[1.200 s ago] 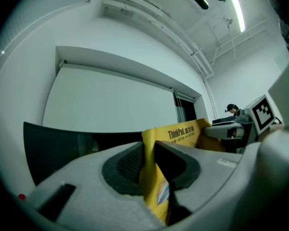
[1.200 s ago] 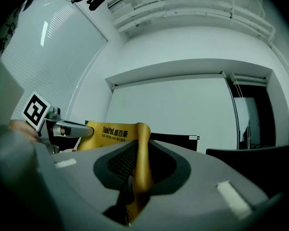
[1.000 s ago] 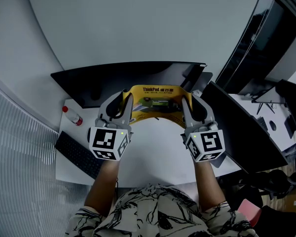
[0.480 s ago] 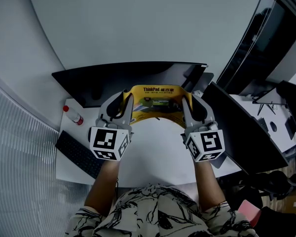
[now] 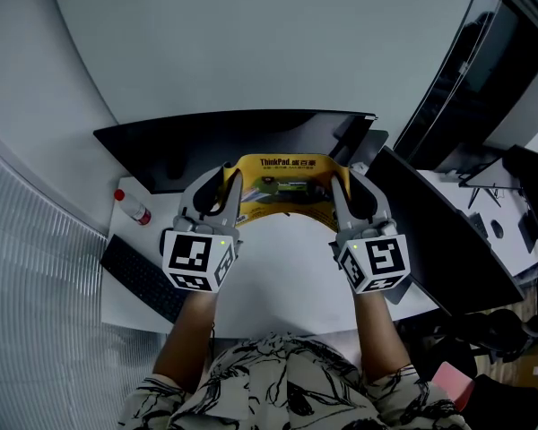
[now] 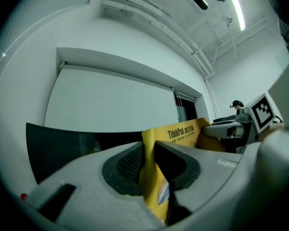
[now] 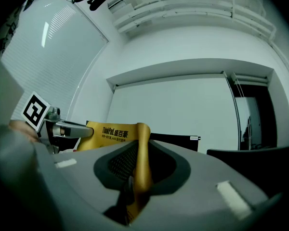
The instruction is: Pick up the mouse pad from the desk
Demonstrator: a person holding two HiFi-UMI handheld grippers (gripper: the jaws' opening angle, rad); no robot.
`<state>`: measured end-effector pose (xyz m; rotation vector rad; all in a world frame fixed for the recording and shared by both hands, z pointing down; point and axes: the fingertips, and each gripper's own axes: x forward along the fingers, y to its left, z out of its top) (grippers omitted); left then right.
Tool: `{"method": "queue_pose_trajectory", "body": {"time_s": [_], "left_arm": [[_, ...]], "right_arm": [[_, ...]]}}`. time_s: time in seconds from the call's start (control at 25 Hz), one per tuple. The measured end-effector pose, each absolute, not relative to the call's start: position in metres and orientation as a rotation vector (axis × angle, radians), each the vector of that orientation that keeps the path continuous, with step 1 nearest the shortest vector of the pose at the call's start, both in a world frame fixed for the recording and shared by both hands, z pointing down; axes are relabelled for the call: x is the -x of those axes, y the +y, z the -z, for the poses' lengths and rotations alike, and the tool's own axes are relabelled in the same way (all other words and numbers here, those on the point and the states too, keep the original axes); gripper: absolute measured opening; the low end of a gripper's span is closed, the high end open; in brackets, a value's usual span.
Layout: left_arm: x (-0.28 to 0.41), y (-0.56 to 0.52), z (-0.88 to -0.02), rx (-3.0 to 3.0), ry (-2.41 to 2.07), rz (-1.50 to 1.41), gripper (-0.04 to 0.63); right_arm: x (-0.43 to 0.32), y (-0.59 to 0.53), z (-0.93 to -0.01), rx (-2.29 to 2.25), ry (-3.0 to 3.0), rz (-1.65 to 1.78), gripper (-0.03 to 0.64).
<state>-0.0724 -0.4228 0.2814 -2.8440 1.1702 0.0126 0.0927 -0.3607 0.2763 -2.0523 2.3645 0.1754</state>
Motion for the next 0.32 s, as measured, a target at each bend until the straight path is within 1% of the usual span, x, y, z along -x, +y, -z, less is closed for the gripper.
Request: {"method": "queue_pose_trajectory", "body": {"time_s": [0.32], "left_arm": [[0.0739,-0.4233,-0.2807,2.845,1.174,-0.017,0.080]], "right_arm": [[-0.0907,-0.3613,-0.2744,2.051,2.365,-0.176,0.071]]}}
